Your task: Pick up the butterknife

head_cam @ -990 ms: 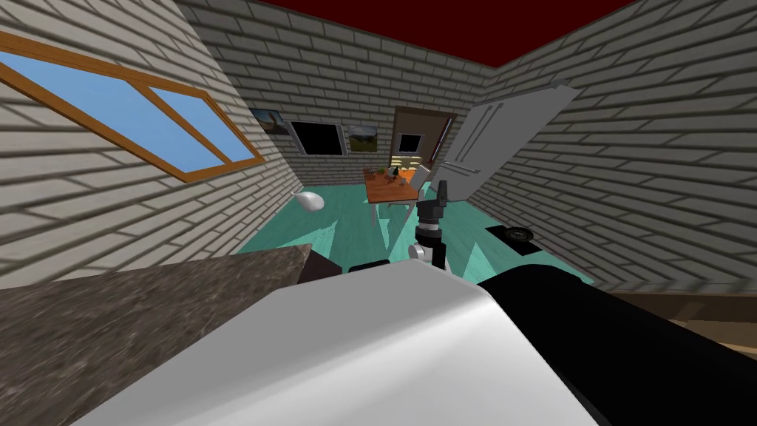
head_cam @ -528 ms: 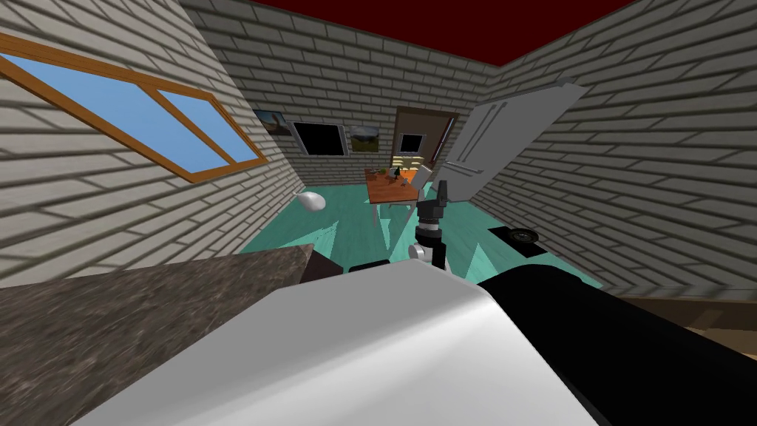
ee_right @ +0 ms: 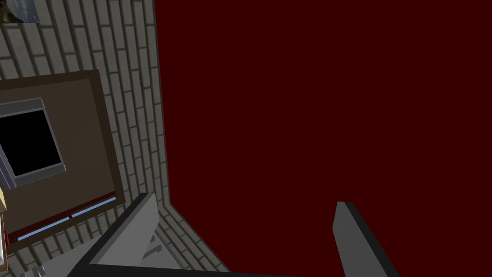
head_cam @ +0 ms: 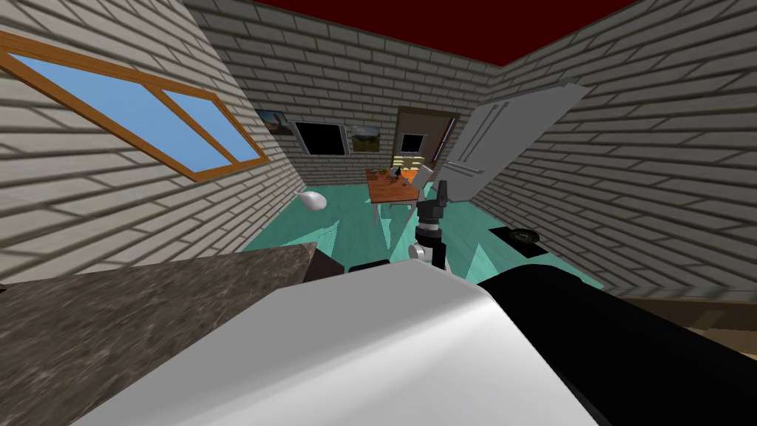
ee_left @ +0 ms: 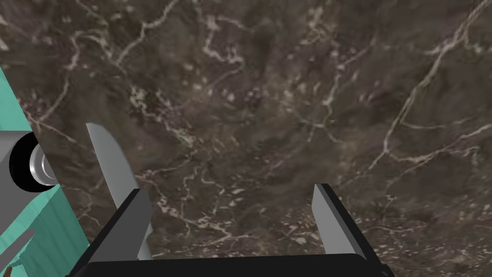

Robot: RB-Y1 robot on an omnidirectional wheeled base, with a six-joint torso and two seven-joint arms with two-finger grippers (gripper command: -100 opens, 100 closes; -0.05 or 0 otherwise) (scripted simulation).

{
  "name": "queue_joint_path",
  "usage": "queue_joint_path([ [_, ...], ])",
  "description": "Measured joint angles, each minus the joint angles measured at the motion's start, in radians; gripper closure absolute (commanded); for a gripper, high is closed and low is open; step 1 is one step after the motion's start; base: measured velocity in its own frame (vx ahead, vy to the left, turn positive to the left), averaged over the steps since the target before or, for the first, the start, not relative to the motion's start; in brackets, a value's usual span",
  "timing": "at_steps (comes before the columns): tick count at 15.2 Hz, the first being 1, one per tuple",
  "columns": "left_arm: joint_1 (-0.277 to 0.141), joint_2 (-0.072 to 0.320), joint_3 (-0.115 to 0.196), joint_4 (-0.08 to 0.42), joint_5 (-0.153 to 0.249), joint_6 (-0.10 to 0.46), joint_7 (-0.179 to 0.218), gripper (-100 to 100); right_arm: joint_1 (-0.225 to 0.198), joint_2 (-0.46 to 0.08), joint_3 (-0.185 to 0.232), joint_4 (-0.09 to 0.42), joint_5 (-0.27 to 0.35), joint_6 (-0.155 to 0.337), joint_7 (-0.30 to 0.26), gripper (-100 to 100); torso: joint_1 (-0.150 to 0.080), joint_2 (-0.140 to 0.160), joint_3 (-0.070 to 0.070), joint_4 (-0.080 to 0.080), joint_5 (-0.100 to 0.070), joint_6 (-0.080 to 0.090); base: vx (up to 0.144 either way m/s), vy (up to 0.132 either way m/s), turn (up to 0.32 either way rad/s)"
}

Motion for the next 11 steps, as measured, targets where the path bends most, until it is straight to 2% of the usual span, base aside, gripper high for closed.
queue_joint_path([
  [3,0.015,0.022,0.048,-0.037,-0.014,-0.018,-0.009,-100,0.000,0.000,0.000,0.000,0.000,0.000,0.000,0,-0.006,0.002,0.001,0.000,-0.001,0.001,-0.055,-0.094,-0.063],
  [7,-0.031,0.042,0.074,-0.089,-0.004,-0.018,0.023,-100,0.000,0.000,0.000,0.000,0.000,0.000,0.000,0,-0.012,0.001,0.001,0.000,-0.003,0.000,-0.035,-0.135,-0.052],
  [8,-0.033,0.042,0.075,-0.092,-0.003,-0.018,0.026,-100,0.000,0.000,0.000,0.000,0.000,0.000,0.000,0,-0.010,0.001,0.001,0.000,-0.003,0.000,-0.012,-0.023,-0.024],
  [11,-0.079,0.035,0.034,-0.082,-0.012,-0.002,0.030,-100,0.000,0.000,0.000,0.000,0.000,0.000,0.000,0,-0.001,0.000,0.000,0.000,0.000,0.000,-0.010,0.015,-0.033],
])
